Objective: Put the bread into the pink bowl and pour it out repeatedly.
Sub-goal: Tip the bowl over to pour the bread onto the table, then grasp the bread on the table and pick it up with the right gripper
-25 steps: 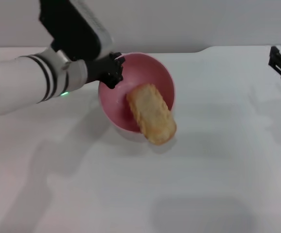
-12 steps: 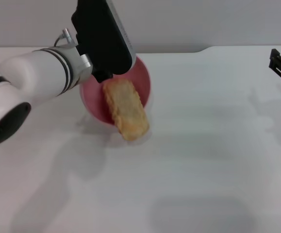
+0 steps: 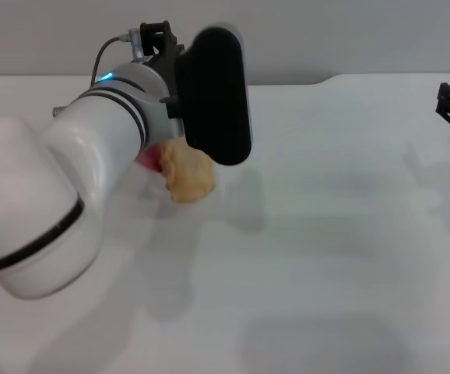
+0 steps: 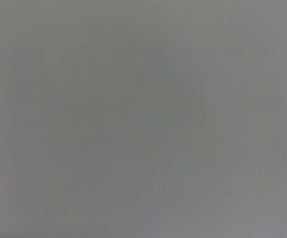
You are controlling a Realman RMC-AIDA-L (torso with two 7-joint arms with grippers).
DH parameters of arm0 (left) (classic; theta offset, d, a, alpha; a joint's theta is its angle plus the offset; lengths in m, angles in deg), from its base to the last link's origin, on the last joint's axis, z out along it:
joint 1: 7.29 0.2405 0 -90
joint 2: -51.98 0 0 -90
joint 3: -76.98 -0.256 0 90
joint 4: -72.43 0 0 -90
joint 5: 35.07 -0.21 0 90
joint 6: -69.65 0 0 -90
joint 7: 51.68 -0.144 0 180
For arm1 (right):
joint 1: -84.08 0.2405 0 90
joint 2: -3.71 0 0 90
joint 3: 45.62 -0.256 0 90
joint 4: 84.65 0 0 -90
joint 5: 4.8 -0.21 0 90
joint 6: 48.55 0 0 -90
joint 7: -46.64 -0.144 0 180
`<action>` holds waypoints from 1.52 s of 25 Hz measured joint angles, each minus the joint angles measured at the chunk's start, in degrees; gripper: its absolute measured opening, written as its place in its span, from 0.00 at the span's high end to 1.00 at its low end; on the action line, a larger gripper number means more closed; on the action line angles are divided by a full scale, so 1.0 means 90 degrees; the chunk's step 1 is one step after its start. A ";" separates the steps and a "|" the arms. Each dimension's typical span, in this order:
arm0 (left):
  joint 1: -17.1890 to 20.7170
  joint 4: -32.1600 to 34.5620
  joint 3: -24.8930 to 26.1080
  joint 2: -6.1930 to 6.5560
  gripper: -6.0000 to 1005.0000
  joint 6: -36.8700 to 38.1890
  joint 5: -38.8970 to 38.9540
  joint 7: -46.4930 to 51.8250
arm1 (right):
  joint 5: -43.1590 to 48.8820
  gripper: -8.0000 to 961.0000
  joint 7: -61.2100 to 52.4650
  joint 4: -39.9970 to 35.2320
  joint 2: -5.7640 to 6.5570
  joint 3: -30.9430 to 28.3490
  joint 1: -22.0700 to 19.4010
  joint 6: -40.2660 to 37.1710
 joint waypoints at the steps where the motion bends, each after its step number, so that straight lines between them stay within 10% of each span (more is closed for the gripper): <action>1: 0.0000 0.0000 0.0000 0.0000 0.95 0.0000 0.0000 0.0000 | -0.0001 0.23 0.0000 0.0000 -0.0001 0.0000 0.0001 0.0000; 23: 0.0077 -0.0690 -0.1873 -0.0005 0.95 -0.0153 -0.3794 0.0081 | -0.0101 0.24 -0.0058 0.0021 0.0002 0.0018 0.0049 0.0000; 38: -0.0174 0.0465 -0.1179 -0.0014 0.95 -0.0548 -0.2506 0.2349 | -0.0129 0.25 -0.0059 -0.0069 0.0012 0.0078 0.0050 0.0060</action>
